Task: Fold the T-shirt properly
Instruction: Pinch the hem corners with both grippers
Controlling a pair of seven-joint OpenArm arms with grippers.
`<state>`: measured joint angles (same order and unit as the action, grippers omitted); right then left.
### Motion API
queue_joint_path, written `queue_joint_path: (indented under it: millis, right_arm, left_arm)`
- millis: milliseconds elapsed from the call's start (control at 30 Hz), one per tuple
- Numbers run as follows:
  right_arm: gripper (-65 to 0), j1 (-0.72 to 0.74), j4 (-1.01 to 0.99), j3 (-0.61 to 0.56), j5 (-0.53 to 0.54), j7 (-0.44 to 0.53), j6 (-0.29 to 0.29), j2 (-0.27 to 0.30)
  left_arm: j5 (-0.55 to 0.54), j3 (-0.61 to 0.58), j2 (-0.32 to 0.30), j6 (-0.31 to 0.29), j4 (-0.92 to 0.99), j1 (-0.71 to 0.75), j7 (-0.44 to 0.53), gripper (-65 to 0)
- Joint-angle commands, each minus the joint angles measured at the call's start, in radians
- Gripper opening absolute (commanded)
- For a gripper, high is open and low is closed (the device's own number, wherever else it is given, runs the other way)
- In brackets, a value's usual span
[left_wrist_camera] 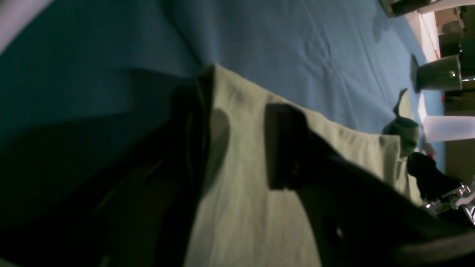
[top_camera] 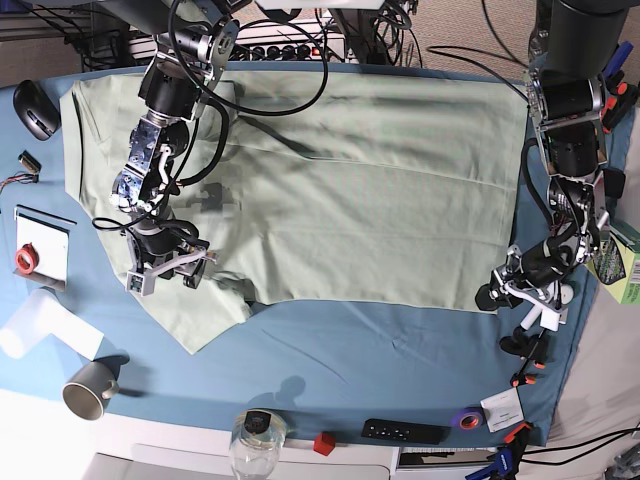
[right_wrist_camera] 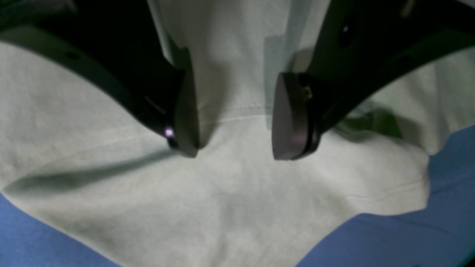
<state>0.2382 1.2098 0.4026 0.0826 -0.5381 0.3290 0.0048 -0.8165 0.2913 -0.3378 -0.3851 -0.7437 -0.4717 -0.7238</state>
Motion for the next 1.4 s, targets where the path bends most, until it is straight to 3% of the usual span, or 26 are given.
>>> queue_joint_path:
  millis: [0,67,233,367,467,700,900,1100,1367]
  right_arm:
    - [-33.6,0.011,0.005,-0.002,-0.005,-0.029,-0.009,0.011]
    - [-33.6,0.011,0.005,-0.002,-0.005,-0.029,-0.009,0.016]
    - [-33.6,0.011,0.005,-0.002,-0.006,-0.018,-0.009,0.038]
    - [-33.6,0.014,0.005,-0.002,-0.141,0.116,-0.014,0.087]
    - [-33.6,0.035,0.005,-0.002,-0.189,0.114,-0.041,0.139]
    - [-33.6,0.111,-0.005,-0.002,-0.175,0.057,-0.042,0.243]
    - [-33.1,0.261,-0.281,-0.002,-0.074,0.055,0.024,0.306]
    - [-32.6,0.330,-0.491,-0.002,-0.036,0.103,0.106,0.302]
    - [-32.6,0.305,-0.583,-0.003,-0.030,0.143,0.111,0.270]
  left_arm:
    - [0.032,-0.003,-0.003,0.005,0.000,-0.008,-0.047,-38.2]
    - [0.031,-0.003,-0.004,-0.002,0.000,-0.008,-0.049,-41.1]
    - [0.031,-0.003,-0.006,-0.002,0.000,-0.008,-0.053,-65.0]
    - [0.031,-0.003,-0.006,-0.041,0.000,-0.008,-0.064,-65.0]
    - [0.031,-0.003,-0.008,-0.043,0.000,-0.007,-0.065,-65.0]
    - [0.032,-0.012,-0.009,-0.043,0.000,-0.007,-0.066,-65.0]
    - [0.039,-0.049,-0.009,-0.043,0.000,-0.008,-0.063,-65.0]
    - [0.039,-0.067,-0.008,-0.062,0.000,-0.007,-0.061,-65.0]
    - [0.039,-0.067,-0.008,-0.061,0.000,-0.008,-0.061,-65.0]
